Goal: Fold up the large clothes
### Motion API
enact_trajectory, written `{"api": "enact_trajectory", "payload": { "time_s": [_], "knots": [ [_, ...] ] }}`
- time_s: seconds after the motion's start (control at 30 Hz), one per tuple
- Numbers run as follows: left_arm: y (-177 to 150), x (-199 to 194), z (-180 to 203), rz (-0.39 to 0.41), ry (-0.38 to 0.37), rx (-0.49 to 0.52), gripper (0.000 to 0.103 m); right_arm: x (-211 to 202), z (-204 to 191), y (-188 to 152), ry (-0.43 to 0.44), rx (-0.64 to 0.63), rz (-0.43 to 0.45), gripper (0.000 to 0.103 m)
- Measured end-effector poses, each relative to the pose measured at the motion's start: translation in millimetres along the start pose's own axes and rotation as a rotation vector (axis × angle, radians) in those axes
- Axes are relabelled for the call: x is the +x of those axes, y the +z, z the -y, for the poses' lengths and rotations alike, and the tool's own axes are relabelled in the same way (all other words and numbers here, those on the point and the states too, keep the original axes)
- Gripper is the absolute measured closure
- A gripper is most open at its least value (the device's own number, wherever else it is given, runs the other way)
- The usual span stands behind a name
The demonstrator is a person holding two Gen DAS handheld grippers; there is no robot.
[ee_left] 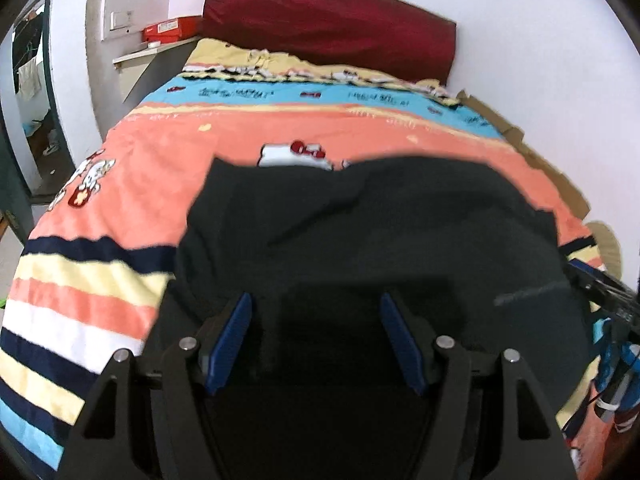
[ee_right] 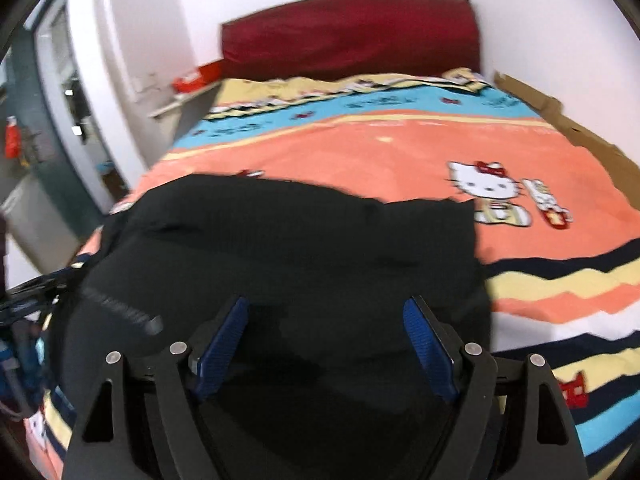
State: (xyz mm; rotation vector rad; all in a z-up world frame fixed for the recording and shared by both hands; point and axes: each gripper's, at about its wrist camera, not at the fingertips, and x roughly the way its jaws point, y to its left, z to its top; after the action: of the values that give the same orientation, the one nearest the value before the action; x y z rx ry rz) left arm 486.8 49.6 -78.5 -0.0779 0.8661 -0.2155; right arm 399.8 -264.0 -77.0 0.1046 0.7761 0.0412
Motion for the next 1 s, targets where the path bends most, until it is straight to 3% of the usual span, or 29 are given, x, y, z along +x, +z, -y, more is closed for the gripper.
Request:
{"api": "enact_trajectory", "payload": {
  "time_s": [0.13, 0.3, 0.43, 0.53, 0.77, 1.0],
  "knots": [
    [-18, 5, 4, 0.064, 0.031, 0.016, 0.037, 15, 14, -20, 0.028, 0.058, -0.013, 0.015],
    [-34, 2, 12, 0.130, 0.092, 0.056, 0.035, 14, 30, -31, 0.035, 0.055, 0.008, 0.015],
    [-41, -12, 19, 0.165, 0.159, 0.078, 0.035, 10, 41, -31, -0.043, 0.053, 0.009, 0.015],
    [-47, -24, 22, 0.191, 0.168, 0.086, 0.035, -1, 40, -27, -0.104, 0.038, 0.028, 0.015],
    [-56, -39, 26, 0.215, 0.175, 0.106, 0.035, -34, 2, -34, -0.005, -0.025, 0.108, 0.013],
    [-58, -36, 21, 0.211, 0.176, 0.100, 0.035, -13, -2, -46, 0.034, -0.003, 0.089, 0.007]
  ]
}}
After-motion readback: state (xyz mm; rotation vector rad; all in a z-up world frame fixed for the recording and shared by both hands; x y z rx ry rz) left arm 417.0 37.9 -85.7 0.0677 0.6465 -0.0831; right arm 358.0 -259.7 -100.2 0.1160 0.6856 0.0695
